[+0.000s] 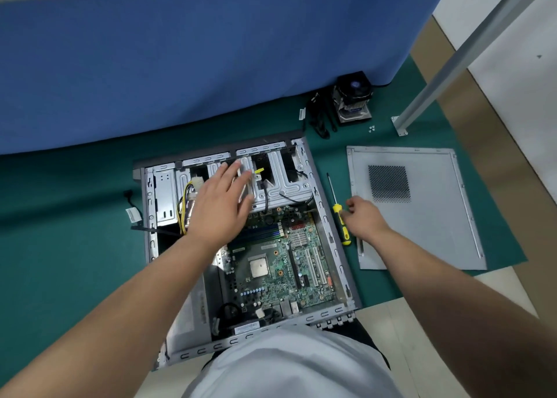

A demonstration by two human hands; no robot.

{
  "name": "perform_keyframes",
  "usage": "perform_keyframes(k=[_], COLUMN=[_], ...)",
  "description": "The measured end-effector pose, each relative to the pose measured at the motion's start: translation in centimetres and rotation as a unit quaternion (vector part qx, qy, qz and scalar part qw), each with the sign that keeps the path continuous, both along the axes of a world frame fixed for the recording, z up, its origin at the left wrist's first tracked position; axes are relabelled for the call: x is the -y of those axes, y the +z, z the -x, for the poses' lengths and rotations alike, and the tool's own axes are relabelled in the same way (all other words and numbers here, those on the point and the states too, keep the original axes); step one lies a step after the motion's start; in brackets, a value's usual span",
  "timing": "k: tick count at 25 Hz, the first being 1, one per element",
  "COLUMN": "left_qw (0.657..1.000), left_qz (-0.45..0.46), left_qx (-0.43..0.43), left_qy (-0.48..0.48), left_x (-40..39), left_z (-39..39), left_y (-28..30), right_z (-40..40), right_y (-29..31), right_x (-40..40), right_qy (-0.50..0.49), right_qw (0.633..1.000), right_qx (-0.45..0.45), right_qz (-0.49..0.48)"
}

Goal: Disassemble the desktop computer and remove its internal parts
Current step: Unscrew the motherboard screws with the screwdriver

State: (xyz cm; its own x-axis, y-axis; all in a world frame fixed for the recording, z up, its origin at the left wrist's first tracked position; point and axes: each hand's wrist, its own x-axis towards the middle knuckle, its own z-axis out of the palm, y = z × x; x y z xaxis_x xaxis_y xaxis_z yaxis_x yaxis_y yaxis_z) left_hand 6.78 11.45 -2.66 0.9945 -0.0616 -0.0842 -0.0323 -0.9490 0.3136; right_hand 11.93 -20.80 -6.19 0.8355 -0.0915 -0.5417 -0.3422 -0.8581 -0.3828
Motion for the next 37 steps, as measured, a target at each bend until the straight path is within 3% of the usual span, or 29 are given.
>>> perform_keyframes(k=[3, 11, 15, 19, 23, 26, 30, 32, 35, 37], left_qw=[0.999, 0.997, 0.998, 0.999, 0.984, 0.981, 0.972, 0.977, 0.985, 0.986], left_qz=[-0.043, -0.078, -0.061, 0.027, 0.167, 0.115, 0.040, 0.016, 0.014, 0.011], left_qx=[-0.006, 0.020, 0.022, 0.015, 0.056, 0.139, 0.167, 0.138, 0.106, 0.113], left_qy=[0.012, 0.018, 0.016, 0.025, 0.031, -0.065, -0.162, -0.163, -0.133, -0.118], left_x=[0.8, 0.9, 1.0, 0.7, 0.8, 0.5, -1.3, -2.2, -3.2, -3.4], left_z=[-0.2, -0.6, -0.6, -0.3, 0.6, 2.5, 5.5, 7.4, 9.6, 10.4], left_y=[-1.6, -2.5, -2.5, -1.4, 0.9, 1.7, 1.4, 0.9, 0.6, 0.4], right_z=[-0.2, -0.8, -2.0, -1.5, 0.9, 3.0, 3.9, 3.8, 4.1, 5.1], right_y=[-2.1, -4.6, -2.9, 2.1, 7.3, 9.6, 12.0, 12.8, 12.9, 12.6], right_x=[-0.9, -2.6, -1.4, -1.3, -2.7, -4.4, -6.4, -7.1, -8.8, -9.9], right_qy=[0.023, 0.002, -0.021, -0.060, 0.072, 0.229, 0.317, 0.285, 0.088, -0.017], right_qw=[0.996, 0.990, 0.998, 0.983, 0.960, 0.952, 0.941, 0.942, 0.921, 0.894], right_qx=[-0.061, -0.042, -0.054, 0.094, 0.172, 0.121, 0.048, 0.028, -0.001, -0.009], right_qz=[0.069, 0.135, 0.030, -0.148, -0.210, -0.161, -0.109, -0.174, -0.379, -0.447])
